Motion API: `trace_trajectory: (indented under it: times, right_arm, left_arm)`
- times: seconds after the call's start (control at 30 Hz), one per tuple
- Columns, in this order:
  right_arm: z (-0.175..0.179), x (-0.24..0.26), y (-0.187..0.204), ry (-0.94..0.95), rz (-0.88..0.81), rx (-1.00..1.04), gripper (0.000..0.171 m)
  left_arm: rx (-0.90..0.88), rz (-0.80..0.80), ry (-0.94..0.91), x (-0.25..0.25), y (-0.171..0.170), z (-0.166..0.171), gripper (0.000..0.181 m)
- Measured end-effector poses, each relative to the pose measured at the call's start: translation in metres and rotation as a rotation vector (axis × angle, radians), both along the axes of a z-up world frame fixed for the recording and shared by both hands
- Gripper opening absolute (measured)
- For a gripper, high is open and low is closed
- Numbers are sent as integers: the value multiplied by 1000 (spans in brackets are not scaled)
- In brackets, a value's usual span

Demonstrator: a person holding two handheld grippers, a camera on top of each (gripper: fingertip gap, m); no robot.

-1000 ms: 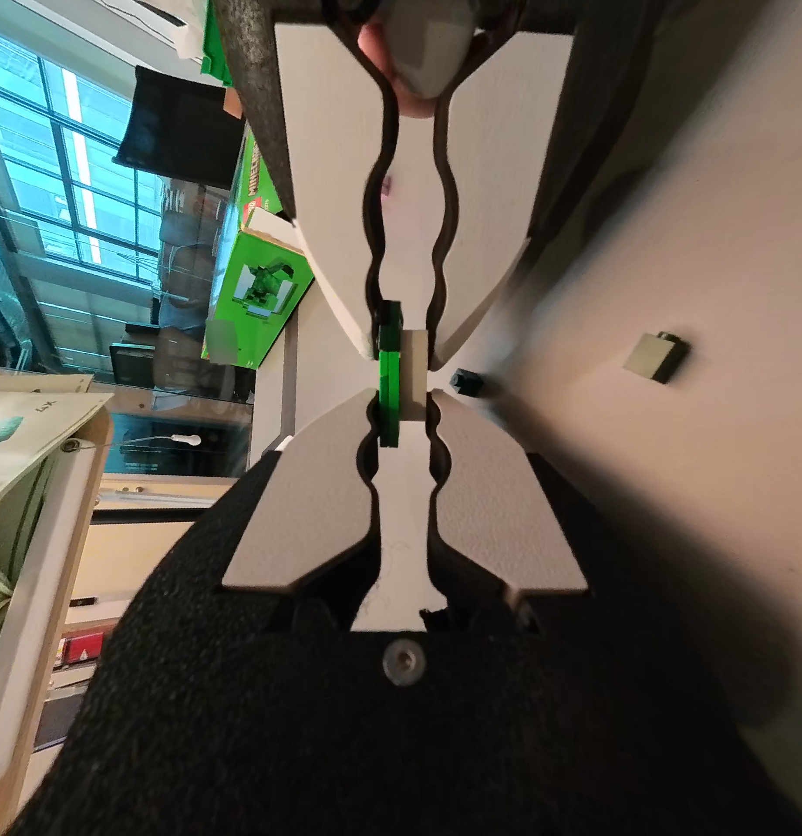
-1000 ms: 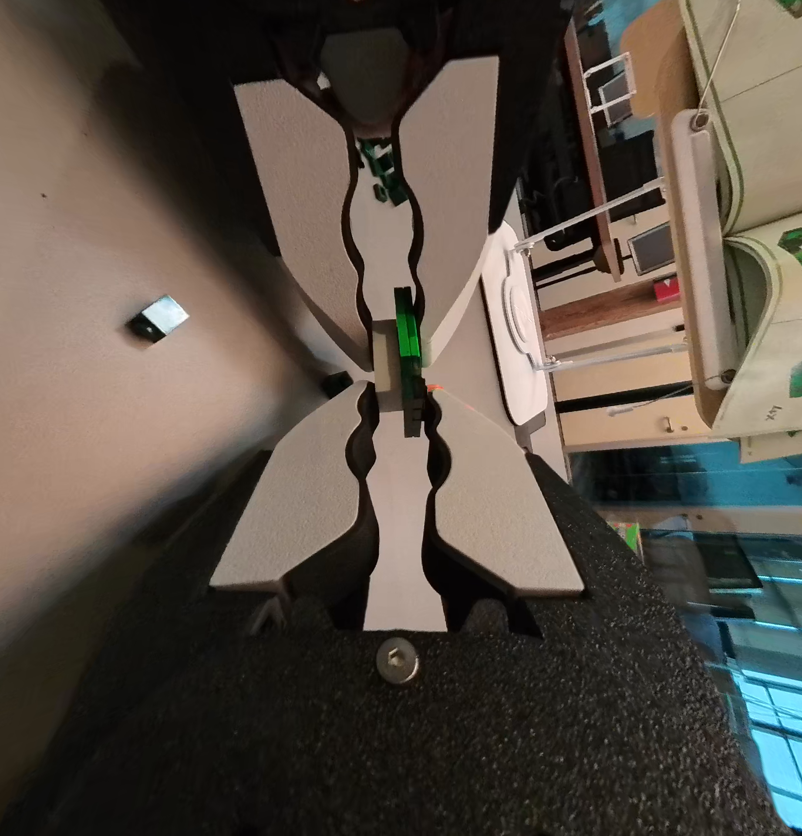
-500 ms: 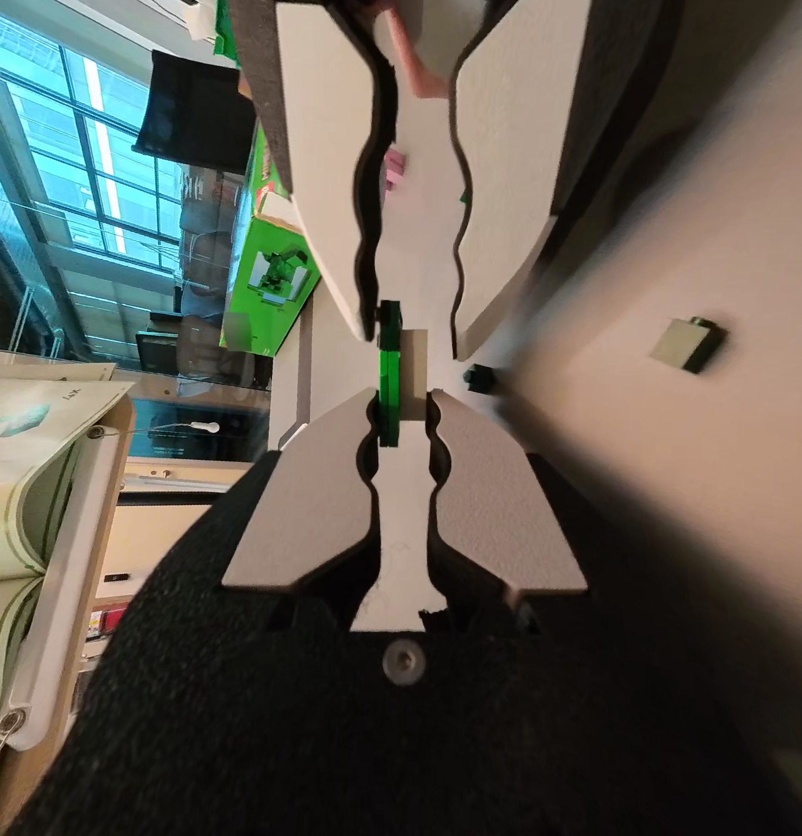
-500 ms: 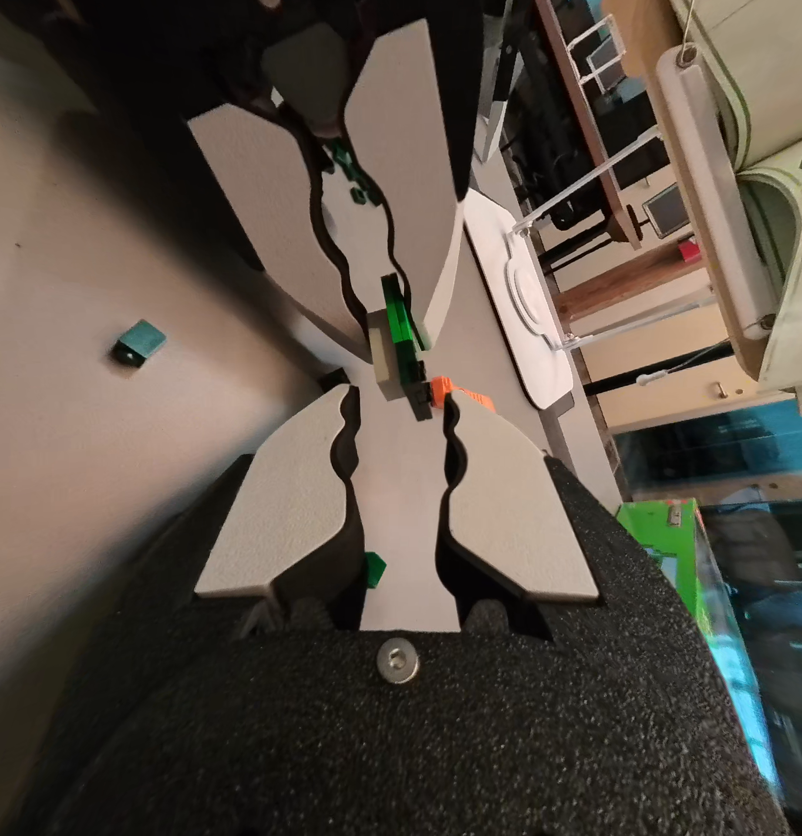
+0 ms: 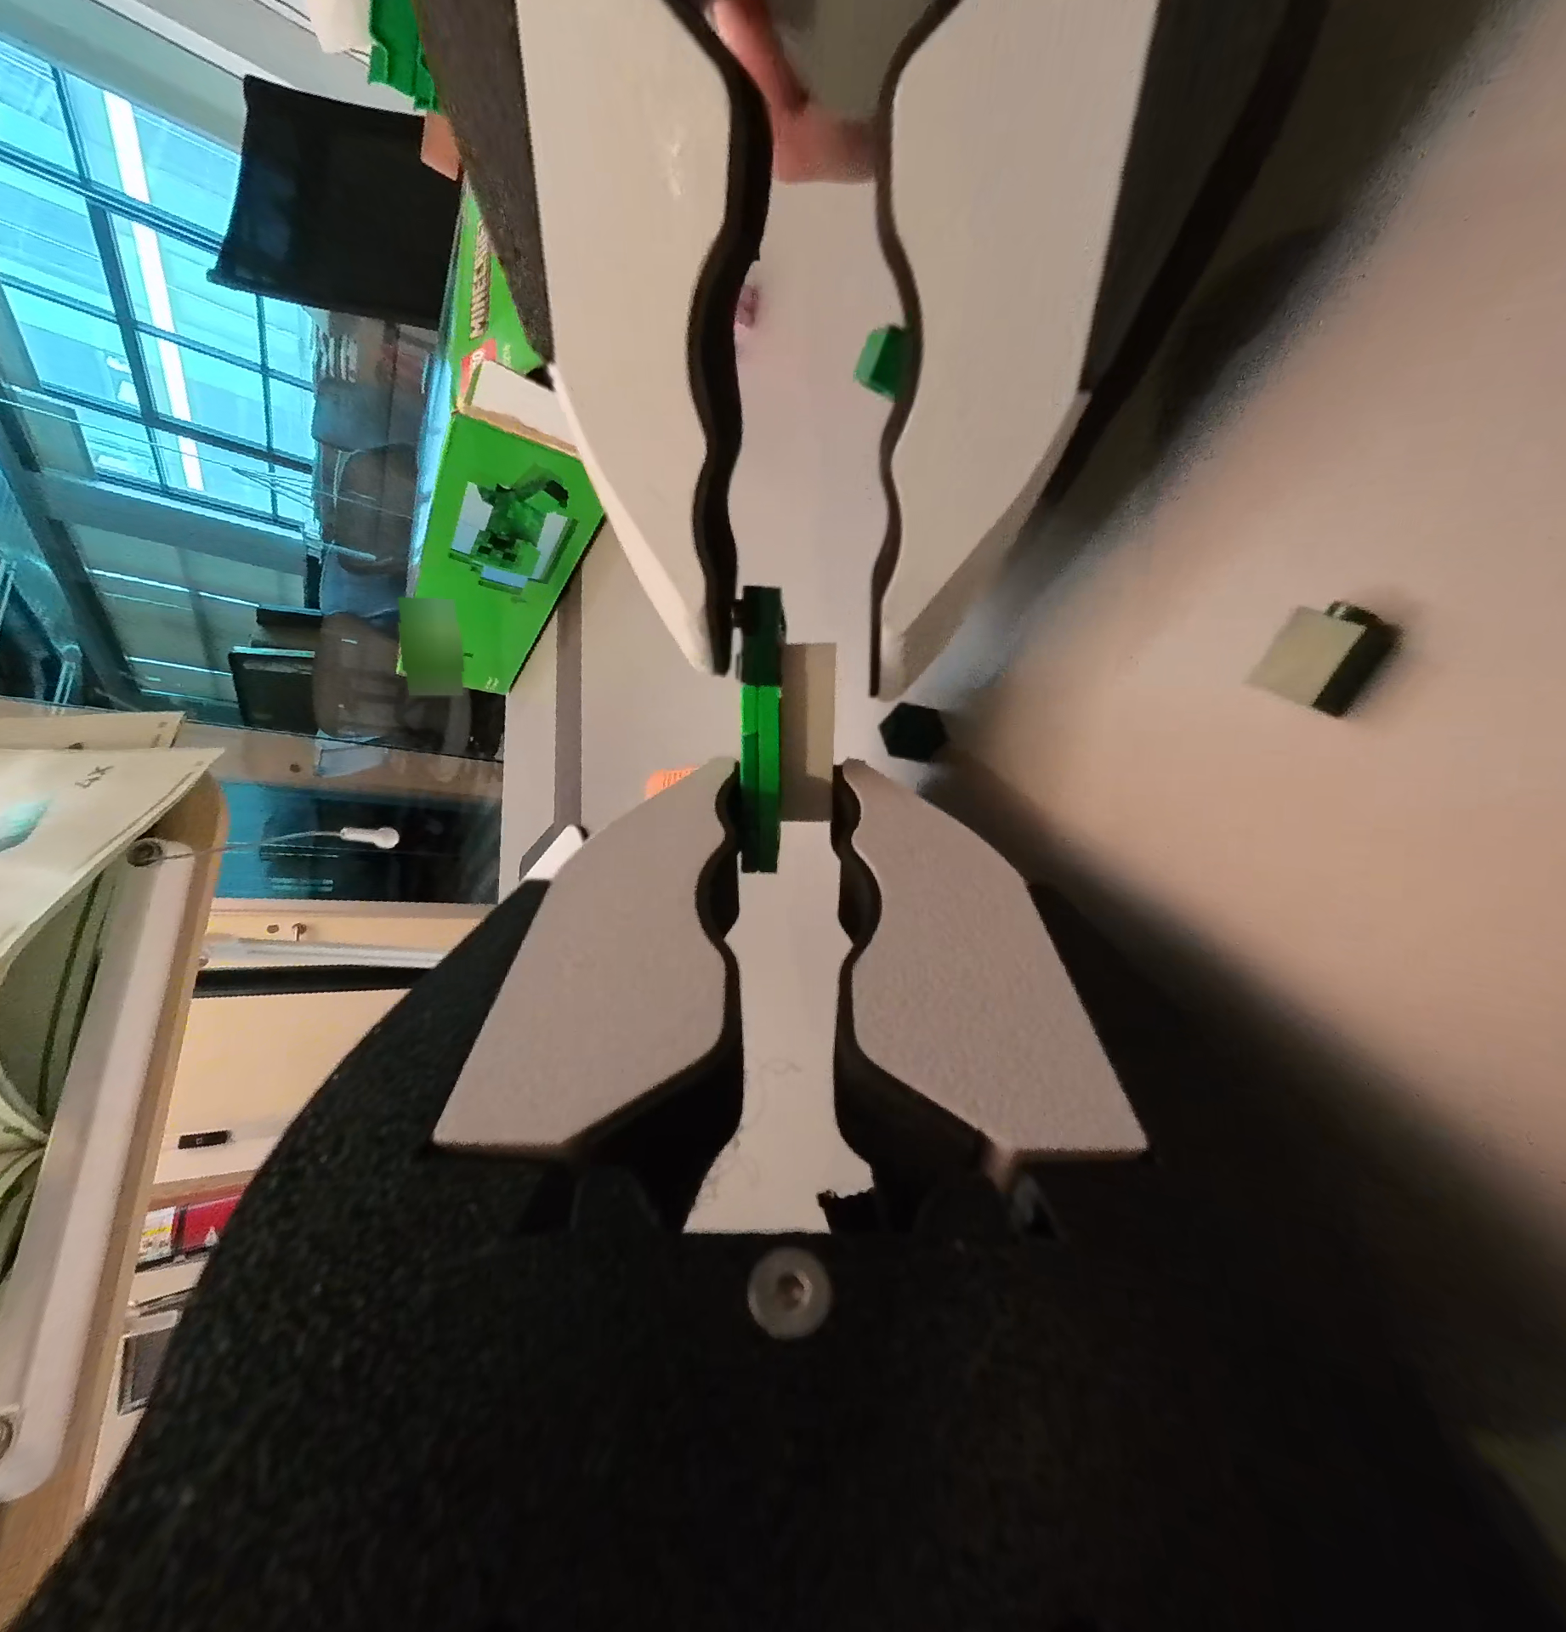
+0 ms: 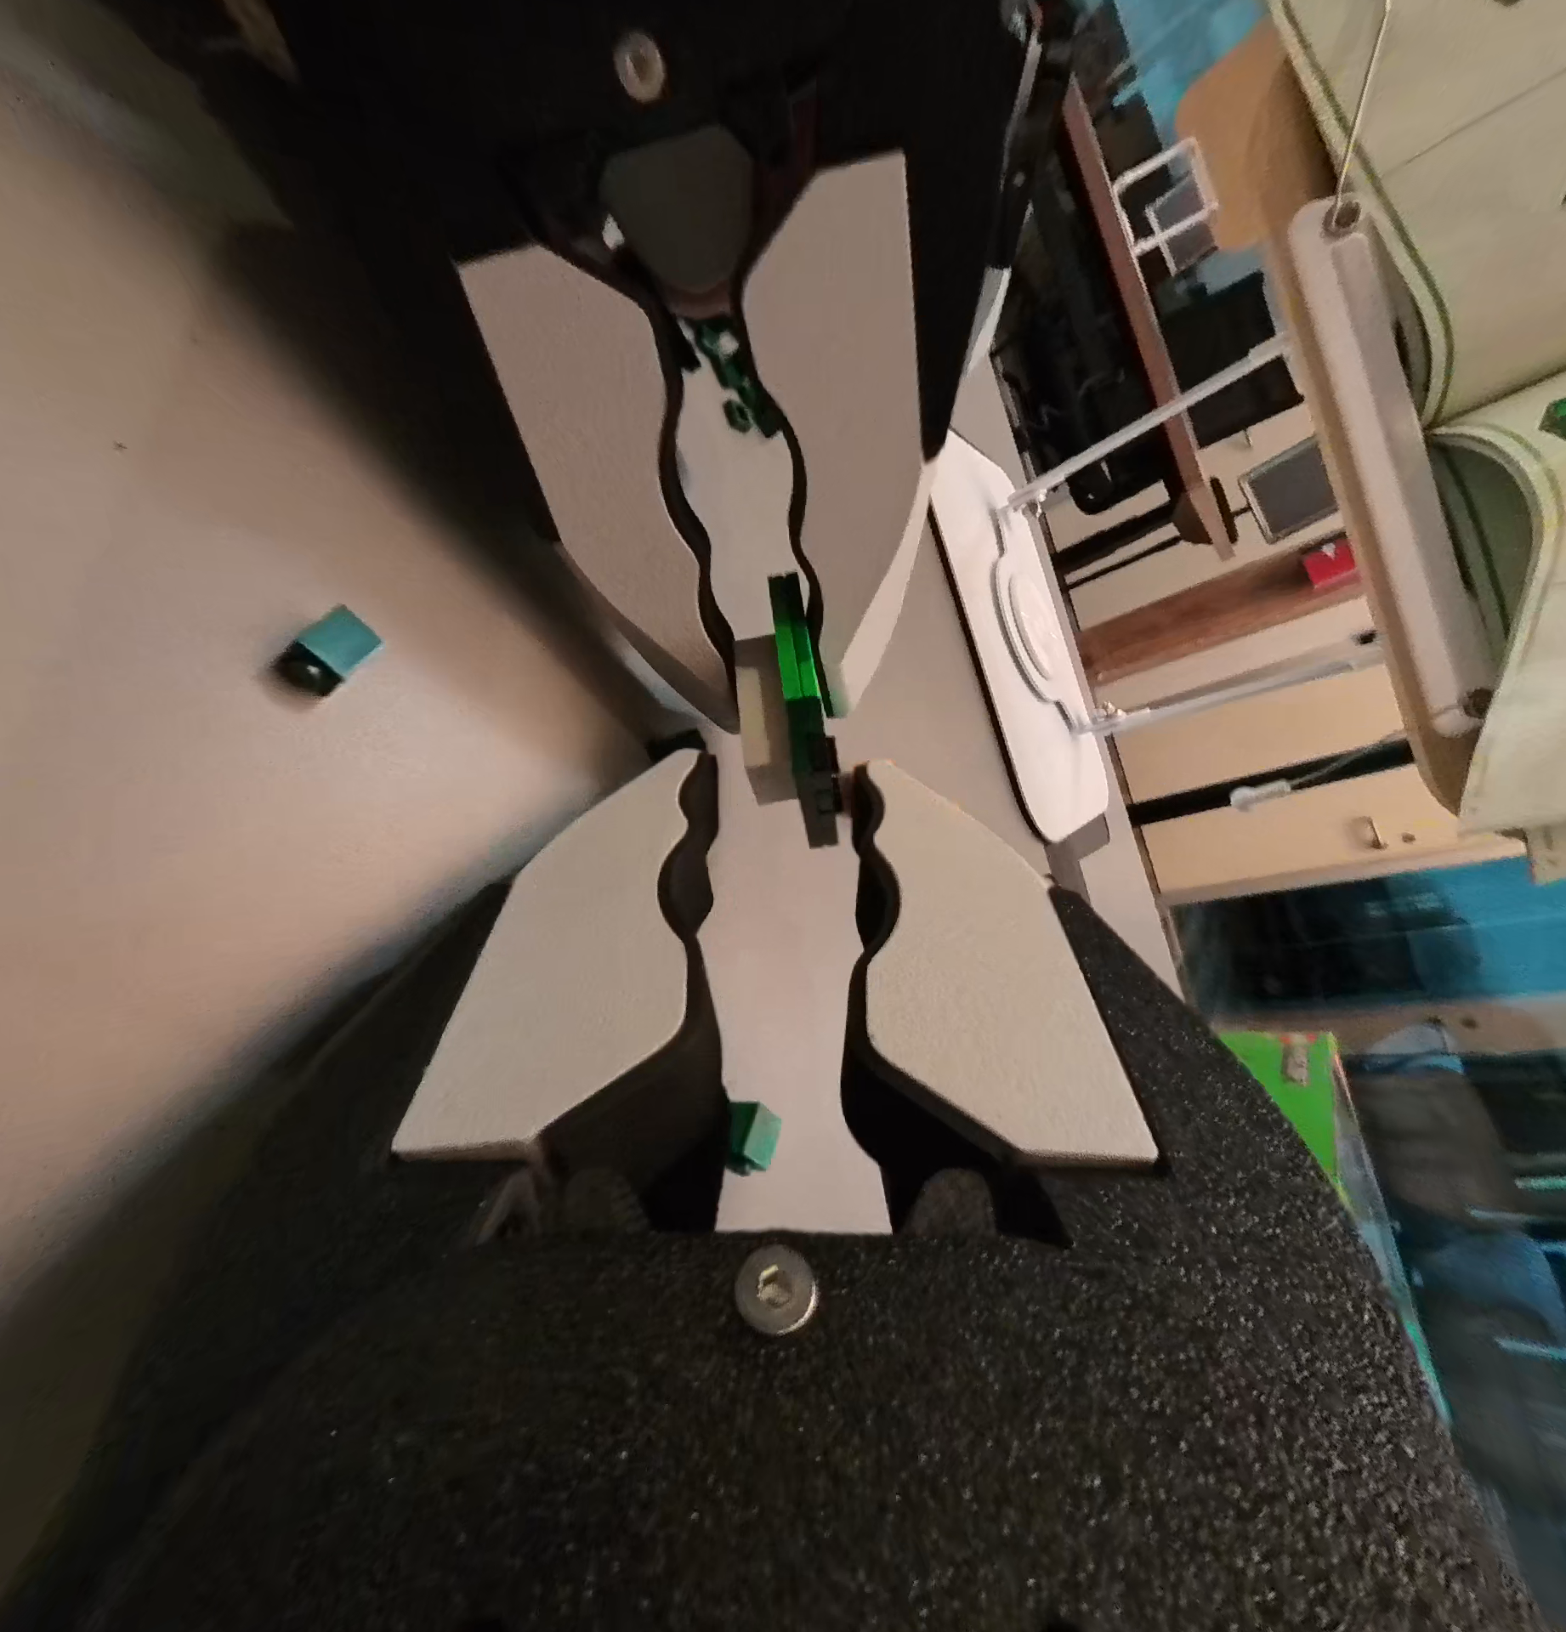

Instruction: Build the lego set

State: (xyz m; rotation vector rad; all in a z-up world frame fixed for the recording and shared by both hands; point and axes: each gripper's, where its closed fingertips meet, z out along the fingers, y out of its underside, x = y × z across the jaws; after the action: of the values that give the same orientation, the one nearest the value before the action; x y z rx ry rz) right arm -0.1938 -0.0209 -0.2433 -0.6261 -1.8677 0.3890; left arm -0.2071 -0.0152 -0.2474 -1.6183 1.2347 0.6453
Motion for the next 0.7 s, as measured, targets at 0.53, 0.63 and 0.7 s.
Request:
trace_trajectory:
  times: [0.53,0.63,0.7]
  right_arm:
    - [-5,-1,-4,-36,14,58,19]
    - [-5,0,-4,-47,17,34,19]
    - [-6,0,-4,-49,20,35,19]
  left_arm:
    - [-23,-44,6,6,-2,-3,17]
    - [-28,-47,-6,6,-3,-3,17]
    - [-35,-44,-4,6,-2,-4,17]
